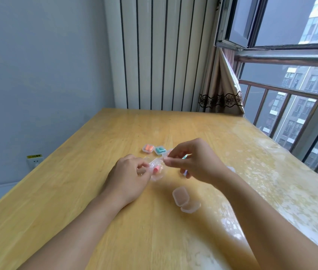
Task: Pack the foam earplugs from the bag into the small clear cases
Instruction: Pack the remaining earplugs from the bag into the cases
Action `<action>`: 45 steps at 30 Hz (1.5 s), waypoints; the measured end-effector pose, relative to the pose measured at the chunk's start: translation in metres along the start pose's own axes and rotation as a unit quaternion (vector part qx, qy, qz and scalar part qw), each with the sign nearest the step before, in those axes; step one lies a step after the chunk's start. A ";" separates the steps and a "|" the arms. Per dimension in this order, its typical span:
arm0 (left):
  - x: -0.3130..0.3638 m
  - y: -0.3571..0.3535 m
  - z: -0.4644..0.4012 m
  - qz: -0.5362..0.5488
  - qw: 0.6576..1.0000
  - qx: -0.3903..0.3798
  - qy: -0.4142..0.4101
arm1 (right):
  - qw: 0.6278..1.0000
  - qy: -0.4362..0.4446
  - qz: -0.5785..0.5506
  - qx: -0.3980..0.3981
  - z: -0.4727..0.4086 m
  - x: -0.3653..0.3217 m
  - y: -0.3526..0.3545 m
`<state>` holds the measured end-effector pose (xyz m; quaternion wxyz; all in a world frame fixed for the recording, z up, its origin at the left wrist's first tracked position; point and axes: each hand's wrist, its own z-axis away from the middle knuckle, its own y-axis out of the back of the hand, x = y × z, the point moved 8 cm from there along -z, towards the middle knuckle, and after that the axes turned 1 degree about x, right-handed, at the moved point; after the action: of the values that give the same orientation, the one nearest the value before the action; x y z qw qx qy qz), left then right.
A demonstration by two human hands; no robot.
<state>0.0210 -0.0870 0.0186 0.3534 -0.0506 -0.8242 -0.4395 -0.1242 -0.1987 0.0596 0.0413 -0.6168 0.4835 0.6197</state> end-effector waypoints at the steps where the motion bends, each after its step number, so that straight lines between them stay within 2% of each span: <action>1: -0.001 0.003 -0.001 0.001 1.000 0.018 0.003 | 0.999 -0.019 -0.038 -0.021 0.000 0.003 0.004; 4: 0.012 0.028 0.002 0.049 0.989 0.132 -0.045 | 0.988 -0.061 -0.073 -0.118 0.007 0.006 0.009; 6: 0.031 0.041 0.012 0.097 0.978 0.159 -0.098 | 0.981 -0.072 -0.054 -0.173 0.013 0.008 0.010; 7: 0.039 0.038 0.016 0.133 0.976 0.127 -0.114 | 0.977 -0.075 -0.049 -0.195 0.015 0.009 0.009; 9: 0.051 0.014 0.025 0.172 0.979 0.000 -0.105 | 0.971 -0.078 -0.036 -0.224 0.017 0.011 0.007; 11: 0.052 -0.017 0.034 0.111 0.983 -0.122 -0.074 | 0.970 -0.073 -0.007 -0.230 0.017 0.013 0.005; 12: 0.050 -0.027 0.037 0.059 0.984 -0.157 -0.066 | 0.971 -0.070 0.003 -0.230 0.016 0.013 0.005; 14: 0.047 -0.031 0.036 0.027 0.984 -0.165 -0.060 | 0.971 -0.064 0.006 -0.229 0.016 0.012 0.004; 16: 0.042 -0.029 0.031 0.072 0.985 -0.150 -0.035 | 0.973 -0.059 -0.009 -0.222 0.015 0.012 0.004; 18: 0.034 -0.026 0.026 0.147 0.980 -0.128 0.025 | 0.975 -0.050 -0.040 -0.214 0.014 0.011 0.002; 21: 0.023 -0.024 0.022 0.305 0.937 -0.115 0.126 | 0.978 -0.024 -0.083 -0.190 0.010 0.003 -0.005; 25: 0.019 -0.020 0.023 0.415 0.881 -0.108 0.201 | 0.986 0.028 -0.121 -0.107 0.004 -0.010 0.000; 28: 0.014 -0.014 0.021 0.398 0.892 -0.068 0.205 | 0.986 0.043 -0.129 -0.093 0.005 -0.015 0.006; 31: 0.015 -0.015 0.021 0.385 0.899 -0.064 0.196 | 0.991 0.058 0.001 -0.123 0.008 -0.017 -0.001; 33: 0.015 -0.017 0.022 0.398 0.891 -0.070 0.209 | 0.987 0.066 0.083 -0.117 0.007 -0.017 -0.004; 38: 0.018 -0.026 0.025 0.465 0.843 -0.131 0.236 | 0.981 0.072 0.132 -0.121 0.010 -0.019 -0.006; 41: 0.021 -0.030 0.026 0.481 0.832 -0.164 0.221 | 0.975 0.100 0.174 -0.100 0.009 -0.023 -0.010; 45: 0.028 -0.036 0.028 0.479 0.834 -0.197 0.187 | 0.970 0.117 0.204 -0.064 0.007 -0.024 -0.009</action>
<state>-0.0289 -0.0937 0.0013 0.6500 -0.4247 -0.5110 -0.3689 -0.1181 -0.1766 0.0724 -0.1826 -0.5745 0.5602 0.5682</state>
